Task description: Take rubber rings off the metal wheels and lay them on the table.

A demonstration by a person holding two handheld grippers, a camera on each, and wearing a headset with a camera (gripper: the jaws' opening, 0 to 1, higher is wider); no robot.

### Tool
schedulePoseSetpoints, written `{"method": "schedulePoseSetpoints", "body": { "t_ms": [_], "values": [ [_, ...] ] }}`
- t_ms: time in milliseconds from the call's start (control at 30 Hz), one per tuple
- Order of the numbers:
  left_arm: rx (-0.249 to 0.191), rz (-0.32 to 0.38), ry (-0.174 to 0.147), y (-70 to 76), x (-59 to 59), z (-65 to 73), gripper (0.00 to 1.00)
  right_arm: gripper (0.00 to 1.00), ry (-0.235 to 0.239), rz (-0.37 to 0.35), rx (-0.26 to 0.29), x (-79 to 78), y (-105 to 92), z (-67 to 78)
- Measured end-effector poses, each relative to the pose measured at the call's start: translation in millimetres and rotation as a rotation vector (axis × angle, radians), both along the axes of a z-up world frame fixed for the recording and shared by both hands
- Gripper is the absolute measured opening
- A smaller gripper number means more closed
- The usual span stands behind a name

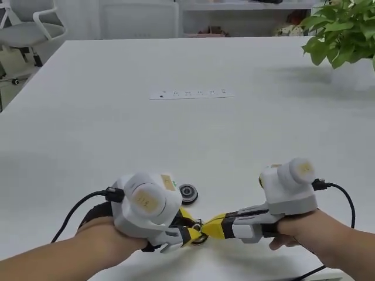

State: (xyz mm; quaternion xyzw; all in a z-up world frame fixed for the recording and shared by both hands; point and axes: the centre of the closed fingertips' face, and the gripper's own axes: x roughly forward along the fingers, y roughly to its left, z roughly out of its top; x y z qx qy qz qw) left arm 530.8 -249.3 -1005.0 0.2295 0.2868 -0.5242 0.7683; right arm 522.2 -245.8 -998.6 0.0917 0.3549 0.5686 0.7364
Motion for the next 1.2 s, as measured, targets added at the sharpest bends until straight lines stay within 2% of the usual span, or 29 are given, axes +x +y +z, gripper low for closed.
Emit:
{"method": "schedulePoseSetpoints", "body": {
  "t_ms": [100,167,200,400,600,833,1200],
  "values": [
    [-0.001,0.000,-0.003,-0.3,0.0,0.0,0.12,0.00,0.003,0.001,0.001,0.2,-0.1,-0.1],
    [0.000,-0.002,-0.001,-0.6,-0.6,-0.2,0.12,0.00,0.022,0.035,0.049,-7.7,4.5,8.2],
    [-0.001,0.000,-0.001,-0.7,-0.1,-0.4,0.12,0.00,-0.009,0.038,0.033,-5.3,4.0,7.1],
    [-0.006,0.002,-0.001,-1.4,0.3,-0.5,0.12,0.00,-0.013,0.021,0.028,-2.4,1.7,5.1],
    [-0.011,0.003,-0.002,-1.7,0.4,0.1,0.12,0.00,-0.028,-0.030,0.017,7.4,-6.0,2.6],
    [-0.026,0.003,-0.001,-1.6,0.7,0.6,0.13,0.00,-0.031,-0.027,-0.006,7.0,-7.8,-1.3],
    [-0.027,-0.027,-0.016,-1.9,-0.2,1.9,0.14,0.00,-0.016,-0.043,0.011,8.8,-8.7,1.9]
  ]
}}
